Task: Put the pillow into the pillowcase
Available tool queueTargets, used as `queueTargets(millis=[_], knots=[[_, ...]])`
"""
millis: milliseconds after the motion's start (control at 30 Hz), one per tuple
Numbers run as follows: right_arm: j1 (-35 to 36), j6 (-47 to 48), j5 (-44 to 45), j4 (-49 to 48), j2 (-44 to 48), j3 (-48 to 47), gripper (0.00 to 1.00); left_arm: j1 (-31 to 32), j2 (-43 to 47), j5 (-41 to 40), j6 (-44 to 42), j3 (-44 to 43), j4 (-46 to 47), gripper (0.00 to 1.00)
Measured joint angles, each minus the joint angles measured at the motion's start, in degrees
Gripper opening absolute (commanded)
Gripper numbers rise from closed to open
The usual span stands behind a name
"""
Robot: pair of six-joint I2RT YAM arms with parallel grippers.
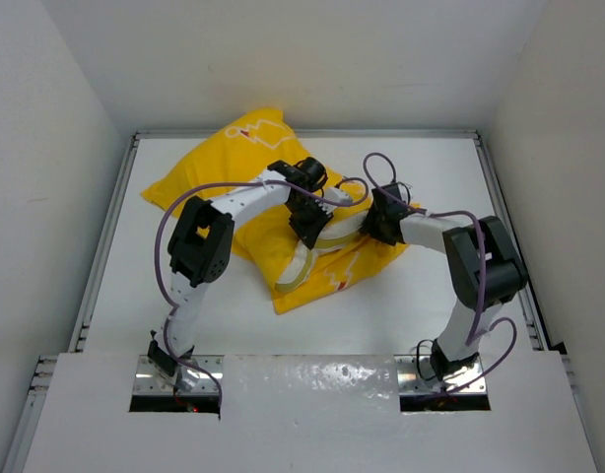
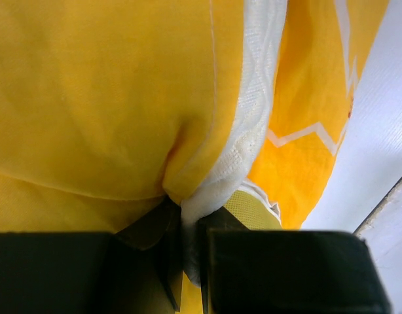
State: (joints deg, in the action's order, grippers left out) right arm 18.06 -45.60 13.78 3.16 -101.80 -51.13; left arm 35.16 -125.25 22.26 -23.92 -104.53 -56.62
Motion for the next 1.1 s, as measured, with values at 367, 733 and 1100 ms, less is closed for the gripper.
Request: queueTargets(millis=[367, 733, 1100], knots=[[-3.7, -4.4, -1.3, -15.3, 12.9, 19.6, 0.0, 0.7, 0.5, 0.1, -3.2, 0.7, 0.0, 0.05], [-3.7, 7.3, -1.1, -26.6, 28.2, 24.0, 0.0, 6.4, 0.8, 1.5, -9.3, 1.9, 3.2, 0.17], [-2.3, 17.9, -18.1, -17.8, 32.4, 17.0, 0.0, 6.3, -5.7, -6.7, 4.0, -10.1, 2.9, 0.39]])
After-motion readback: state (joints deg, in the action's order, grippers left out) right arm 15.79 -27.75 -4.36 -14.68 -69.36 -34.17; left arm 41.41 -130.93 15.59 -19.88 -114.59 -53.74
